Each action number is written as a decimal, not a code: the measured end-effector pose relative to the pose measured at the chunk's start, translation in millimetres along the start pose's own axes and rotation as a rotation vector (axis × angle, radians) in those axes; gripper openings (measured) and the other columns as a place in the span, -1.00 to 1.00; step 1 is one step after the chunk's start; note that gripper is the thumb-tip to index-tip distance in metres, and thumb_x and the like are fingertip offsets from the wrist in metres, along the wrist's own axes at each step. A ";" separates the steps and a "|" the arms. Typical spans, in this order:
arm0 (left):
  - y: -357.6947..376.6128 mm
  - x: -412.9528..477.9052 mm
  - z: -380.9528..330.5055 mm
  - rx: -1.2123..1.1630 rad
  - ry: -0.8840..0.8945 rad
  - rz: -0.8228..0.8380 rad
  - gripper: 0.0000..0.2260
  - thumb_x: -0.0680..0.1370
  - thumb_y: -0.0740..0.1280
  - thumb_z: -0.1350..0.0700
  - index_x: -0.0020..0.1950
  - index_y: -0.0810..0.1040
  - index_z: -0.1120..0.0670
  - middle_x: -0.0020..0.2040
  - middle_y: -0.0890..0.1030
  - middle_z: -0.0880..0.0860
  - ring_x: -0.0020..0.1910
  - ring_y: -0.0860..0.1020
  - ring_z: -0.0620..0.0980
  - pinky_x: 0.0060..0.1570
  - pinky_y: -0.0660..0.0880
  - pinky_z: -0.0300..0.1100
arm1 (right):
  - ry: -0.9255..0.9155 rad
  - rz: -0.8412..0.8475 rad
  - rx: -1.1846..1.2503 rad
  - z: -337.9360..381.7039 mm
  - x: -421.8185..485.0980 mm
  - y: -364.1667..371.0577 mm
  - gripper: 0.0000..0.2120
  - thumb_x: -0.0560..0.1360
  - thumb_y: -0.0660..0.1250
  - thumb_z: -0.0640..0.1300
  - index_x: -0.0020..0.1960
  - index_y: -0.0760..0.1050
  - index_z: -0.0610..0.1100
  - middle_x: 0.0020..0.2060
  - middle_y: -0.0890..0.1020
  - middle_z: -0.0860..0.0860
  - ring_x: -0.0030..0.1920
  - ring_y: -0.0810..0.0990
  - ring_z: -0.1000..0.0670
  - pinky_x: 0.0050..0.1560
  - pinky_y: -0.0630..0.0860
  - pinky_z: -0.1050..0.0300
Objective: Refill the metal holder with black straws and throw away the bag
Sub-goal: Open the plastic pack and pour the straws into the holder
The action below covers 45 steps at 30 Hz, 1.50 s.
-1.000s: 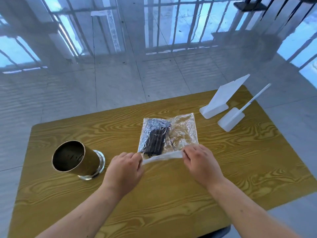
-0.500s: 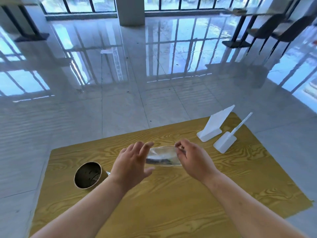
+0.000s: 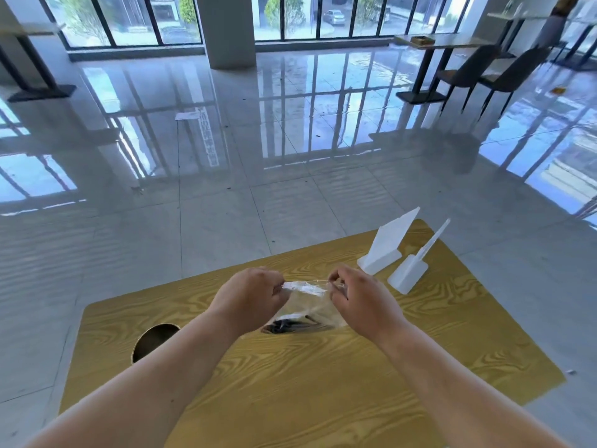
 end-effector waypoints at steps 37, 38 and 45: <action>-67.1 -12.0 -57.4 -0.006 0.152 -0.277 -0.60 0.48 0.48 -0.25 0.15 0.55 -0.02 0.03 0.61 -0.08 -0.03 0.61 -0.01 -0.16 0.48 -0.14 | -0.085 -0.072 0.057 59.5 16.3 -83.9 -0.86 0.58 0.42 0.03 -0.13 0.64 0.05 -0.43 0.57 0.16 -0.35 0.52 0.23 -0.35 0.34 0.18; -62.2 -10.9 -54.7 -0.037 0.120 -0.197 -0.49 0.46 0.48 -0.31 0.27 0.54 -0.05 0.15 0.61 -0.09 0.07 0.61 -0.04 -0.06 0.51 -0.15 | -0.085 -0.060 0.049 64.3 18.6 -87.5 -0.86 0.58 0.43 0.04 -0.12 0.66 0.03 -0.43 0.57 0.16 -0.35 0.52 0.22 -0.35 0.35 0.18; -62.5 -1.9 -39.1 -0.154 -0.059 -0.079 -0.39 0.45 0.58 -0.11 0.42 0.42 -0.10 0.22 0.65 -0.09 0.19 0.61 -0.03 0.15 0.56 -0.07 | -0.092 -0.058 0.021 94.3 31.1 -113.7 -0.79 0.56 0.44 0.02 -0.20 0.66 -0.05 -0.46 0.62 0.05 -0.40 0.56 0.10 -0.29 0.55 0.08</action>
Point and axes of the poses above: each hand's wrist, its own x-axis towards the middle knuckle, its own y-axis out of the palm, z = x × y, the point moved 6 cm from there along x, towards the middle knuckle
